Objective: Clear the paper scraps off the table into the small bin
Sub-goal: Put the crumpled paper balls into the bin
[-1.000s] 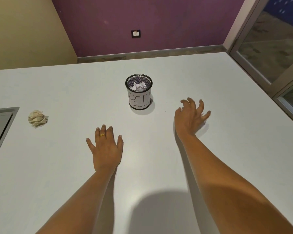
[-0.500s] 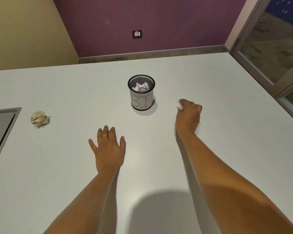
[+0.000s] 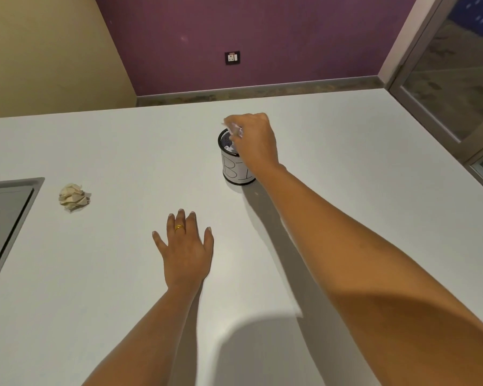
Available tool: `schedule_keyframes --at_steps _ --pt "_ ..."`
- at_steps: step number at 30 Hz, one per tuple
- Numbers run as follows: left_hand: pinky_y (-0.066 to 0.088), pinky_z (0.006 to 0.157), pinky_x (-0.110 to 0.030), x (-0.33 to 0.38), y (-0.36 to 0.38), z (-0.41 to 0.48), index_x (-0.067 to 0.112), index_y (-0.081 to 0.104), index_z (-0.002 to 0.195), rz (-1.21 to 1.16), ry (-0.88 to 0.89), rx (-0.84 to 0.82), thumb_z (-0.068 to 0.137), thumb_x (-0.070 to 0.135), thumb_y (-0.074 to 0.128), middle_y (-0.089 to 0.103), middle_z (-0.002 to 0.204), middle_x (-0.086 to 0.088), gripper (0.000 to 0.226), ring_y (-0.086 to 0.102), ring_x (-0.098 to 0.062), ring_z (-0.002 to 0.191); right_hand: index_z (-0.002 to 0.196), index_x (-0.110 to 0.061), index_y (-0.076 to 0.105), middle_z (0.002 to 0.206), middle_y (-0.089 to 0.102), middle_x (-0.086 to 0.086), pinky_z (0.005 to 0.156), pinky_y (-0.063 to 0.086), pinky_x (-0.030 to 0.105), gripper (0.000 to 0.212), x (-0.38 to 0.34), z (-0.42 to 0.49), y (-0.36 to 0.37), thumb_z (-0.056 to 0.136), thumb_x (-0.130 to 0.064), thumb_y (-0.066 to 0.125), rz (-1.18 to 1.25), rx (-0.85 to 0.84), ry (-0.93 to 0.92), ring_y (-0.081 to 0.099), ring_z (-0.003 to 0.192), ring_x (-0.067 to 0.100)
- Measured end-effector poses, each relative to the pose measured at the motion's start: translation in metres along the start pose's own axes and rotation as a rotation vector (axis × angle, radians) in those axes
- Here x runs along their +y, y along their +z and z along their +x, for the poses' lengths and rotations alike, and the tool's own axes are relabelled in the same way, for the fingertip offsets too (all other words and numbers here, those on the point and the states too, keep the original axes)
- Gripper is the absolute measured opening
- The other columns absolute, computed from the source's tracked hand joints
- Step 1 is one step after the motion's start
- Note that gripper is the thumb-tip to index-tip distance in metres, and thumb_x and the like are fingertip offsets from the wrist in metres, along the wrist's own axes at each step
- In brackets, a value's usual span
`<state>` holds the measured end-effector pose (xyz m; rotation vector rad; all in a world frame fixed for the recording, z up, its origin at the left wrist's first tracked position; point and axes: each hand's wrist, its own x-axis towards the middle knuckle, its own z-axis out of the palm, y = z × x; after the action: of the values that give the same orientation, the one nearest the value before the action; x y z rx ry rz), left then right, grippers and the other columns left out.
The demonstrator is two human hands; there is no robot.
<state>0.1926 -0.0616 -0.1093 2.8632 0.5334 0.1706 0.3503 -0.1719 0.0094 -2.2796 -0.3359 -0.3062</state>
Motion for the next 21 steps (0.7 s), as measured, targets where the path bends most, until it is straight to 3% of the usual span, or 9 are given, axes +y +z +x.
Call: schedule_keyframes --at_steps 1,4,7,11,21 --pt "0.018 0.11 -0.061 0.0 -0.001 0.0 0.011 0.038 0.135 0.001 -0.001 -0.006 0.093 0.038 0.038 0.036 0.148 -0.011 0.049 0.024 -0.027 0.141 0.101 -0.007 0.068 0.082 0.061 0.009 0.08 0.053 0.047 0.029 0.001 0.003 0.002 0.083 0.007 0.049 -0.035 -0.043 0.015 0.054 0.098 0.032" --pt "0.016 0.111 -0.06 0.0 -0.001 0.0 0.012 0.035 0.136 0.001 -0.005 -0.024 0.094 0.039 0.035 0.033 0.149 -0.009 0.05 0.021 -0.026 0.142 0.109 -0.009 0.067 0.105 0.062 0.019 0.085 0.053 0.04 0.031 0.007 0.01 0.007 0.085 0.004 0.053 -0.147 -0.145 0.065 0.061 0.093 0.035" --pt "0.015 0.112 -0.059 0.0 -0.001 0.0 0.013 0.034 0.137 0.008 -0.006 -0.033 0.094 0.04 0.033 0.032 0.15 -0.009 0.05 0.02 -0.025 0.143 0.109 -0.006 0.067 0.107 0.065 0.019 0.08 0.05 0.034 0.025 0.01 0.018 0.01 0.086 -0.002 0.056 -0.262 -0.208 0.057 0.061 0.096 0.035" --pt "0.017 0.111 -0.06 0.0 0.0 -0.001 0.012 0.037 0.136 0.013 -0.002 -0.015 0.094 0.039 0.036 0.035 0.149 -0.01 0.05 0.023 -0.026 0.142 0.108 -0.002 0.064 0.115 0.06 0.02 0.083 0.05 0.035 0.026 0.009 0.029 0.011 0.082 -0.001 0.061 -0.356 -0.304 0.123 0.059 0.102 0.035" --pt "0.017 0.111 -0.059 -0.001 0.002 0.0 0.013 0.035 0.136 0.03 -0.006 -0.018 0.094 0.04 0.033 0.034 0.149 -0.009 0.05 0.023 -0.026 0.142 0.116 0.001 0.054 0.123 0.051 0.018 0.073 0.038 0.033 0.031 0.007 0.043 0.022 0.086 0.002 0.05 -0.439 -0.414 0.212 0.053 0.111 0.034"
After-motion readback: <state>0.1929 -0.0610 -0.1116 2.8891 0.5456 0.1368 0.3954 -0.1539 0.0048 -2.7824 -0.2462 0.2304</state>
